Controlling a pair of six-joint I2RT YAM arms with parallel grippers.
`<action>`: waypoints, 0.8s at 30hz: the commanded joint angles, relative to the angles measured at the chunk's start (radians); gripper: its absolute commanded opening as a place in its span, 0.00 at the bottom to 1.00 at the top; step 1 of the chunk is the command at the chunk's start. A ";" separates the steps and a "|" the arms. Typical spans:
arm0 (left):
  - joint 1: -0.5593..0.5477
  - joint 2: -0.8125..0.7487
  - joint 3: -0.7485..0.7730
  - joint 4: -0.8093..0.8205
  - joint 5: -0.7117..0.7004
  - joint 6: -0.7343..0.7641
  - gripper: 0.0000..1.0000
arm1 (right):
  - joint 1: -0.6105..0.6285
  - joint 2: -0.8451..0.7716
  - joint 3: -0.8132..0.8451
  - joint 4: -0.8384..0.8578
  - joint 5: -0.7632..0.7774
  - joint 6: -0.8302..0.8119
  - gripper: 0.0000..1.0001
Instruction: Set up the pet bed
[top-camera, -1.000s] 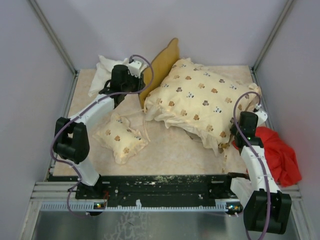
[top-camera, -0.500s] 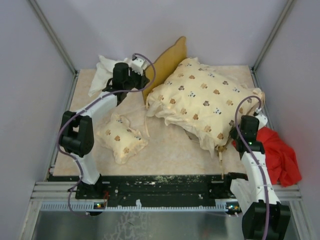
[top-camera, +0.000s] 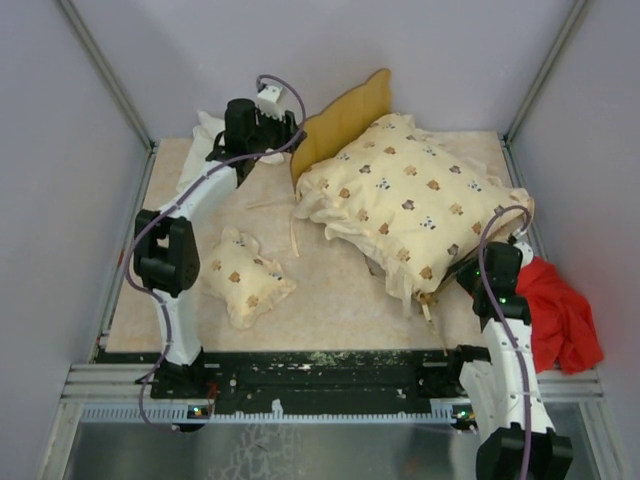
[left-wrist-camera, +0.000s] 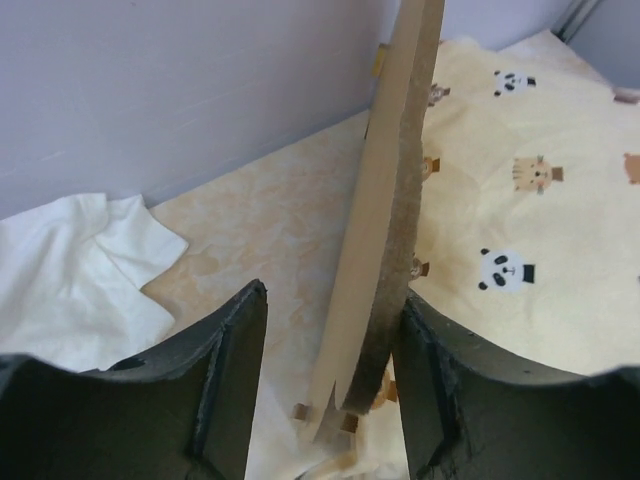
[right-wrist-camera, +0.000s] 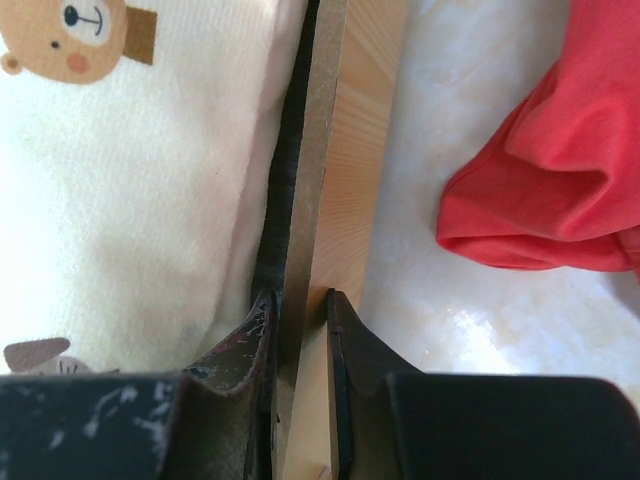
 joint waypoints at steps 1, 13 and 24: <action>0.021 -0.176 -0.075 0.058 -0.079 -0.144 0.57 | 0.026 -0.056 -0.018 0.086 -0.307 0.124 0.04; -0.155 -0.605 -0.384 -0.101 -0.064 -0.090 0.55 | 0.235 -0.098 0.033 0.133 -0.416 0.300 0.12; -0.598 -0.659 -0.482 -0.151 -0.097 -0.108 0.53 | 0.285 -0.105 0.359 -0.218 -0.174 -0.188 0.48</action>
